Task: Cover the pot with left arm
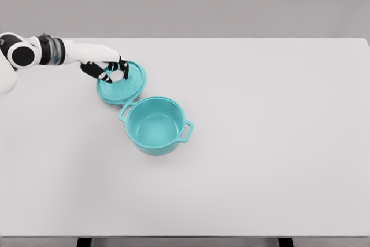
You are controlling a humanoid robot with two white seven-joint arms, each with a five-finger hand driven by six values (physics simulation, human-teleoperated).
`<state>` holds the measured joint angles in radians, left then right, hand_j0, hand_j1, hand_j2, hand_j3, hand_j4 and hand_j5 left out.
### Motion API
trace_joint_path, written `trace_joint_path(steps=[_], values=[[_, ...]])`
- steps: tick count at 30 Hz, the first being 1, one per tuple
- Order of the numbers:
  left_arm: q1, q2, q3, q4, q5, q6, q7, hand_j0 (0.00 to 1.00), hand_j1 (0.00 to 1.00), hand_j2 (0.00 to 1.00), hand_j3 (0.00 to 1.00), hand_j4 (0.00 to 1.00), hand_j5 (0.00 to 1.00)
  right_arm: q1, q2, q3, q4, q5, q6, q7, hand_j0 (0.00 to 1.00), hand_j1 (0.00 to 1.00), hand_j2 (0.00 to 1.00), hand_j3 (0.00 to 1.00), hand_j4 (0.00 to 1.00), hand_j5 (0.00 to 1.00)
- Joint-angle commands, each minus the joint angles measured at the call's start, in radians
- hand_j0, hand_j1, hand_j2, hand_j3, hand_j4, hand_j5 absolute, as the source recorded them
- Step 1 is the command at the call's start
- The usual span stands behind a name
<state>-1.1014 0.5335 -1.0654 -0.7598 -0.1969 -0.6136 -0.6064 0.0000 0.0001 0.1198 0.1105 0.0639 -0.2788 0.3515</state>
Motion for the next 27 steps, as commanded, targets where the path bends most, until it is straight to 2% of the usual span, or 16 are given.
trace_joint_path(steps=[1, 5, 11, 12, 16, 22, 27], values=[[0.000, 0.033, 0.010, -0.062, 0.024, 0.003, 0.001, 0.44, 0.44, 0.44, 0.44, 0.44, 0.44, 0.000, 0.000, 0.000, 0.000, 0.000, 0.000, 0.000, 1.00, 1.00, 1.00, 1.00, 1.00, 1.00], [-0.002, 0.083, 0.008, -0.136, 0.030, 0.003, 0.001, 0.44, 0.44, 0.44, 0.44, 0.44, 0.44, 0.000, 0.000, 0.000, 0.000, 0.000, 0.000, 0.000, 1.00, 1.00, 1.00, 1.00, 1.00, 1.00], [-0.008, 0.171, -0.016, -0.308, 0.053, 0.003, 0.002, 0.44, 0.44, 0.44, 0.44, 0.44, 0.44, 0.000, 0.000, 0.000, 0.000, 0.000, 0.000, 0.000, 1.00, 1.00, 1.00, 1.00, 1.00, 1.00], [-0.017, 0.180, -0.042, -0.329, 0.053, 0.003, 0.002, 0.45, 0.45, 0.45, 0.45, 0.45, 0.45, 0.000, 0.000, 0.000, 0.000, 0.000, 0.000, 0.000, 1.00, 1.00, 1.00, 1.00, 1.00, 1.00], [-0.051, 0.206, -0.076, -0.404, 0.060, 0.003, 0.002, 0.45, 0.45, 0.45, 0.45, 0.45, 0.45, 0.000, 0.000, 0.000, 0.000, 0.000, 0.000, 0.000, 1.00, 1.00, 1.00, 1.00, 1.00, 1.00], [-0.060, 0.207, -0.148, -0.472, 0.077, 0.003, 0.004, 0.45, 0.45, 0.45, 0.45, 0.45, 0.45, 0.000, 0.000, 0.000, 0.000, 0.000, 0.000, 0.000, 1.00, 1.00, 1.00, 1.00, 1.00, 1.00], [-0.061, 0.209, -0.169, -0.515, 0.089, 0.003, 0.004, 0.45, 0.45, 0.45, 0.45, 0.45, 0.45, 0.000, 0.000, 0.000, 0.000, 0.000, 0.000, 0.000, 1.00, 1.00, 1.00, 1.00, 1.00, 1.00]])
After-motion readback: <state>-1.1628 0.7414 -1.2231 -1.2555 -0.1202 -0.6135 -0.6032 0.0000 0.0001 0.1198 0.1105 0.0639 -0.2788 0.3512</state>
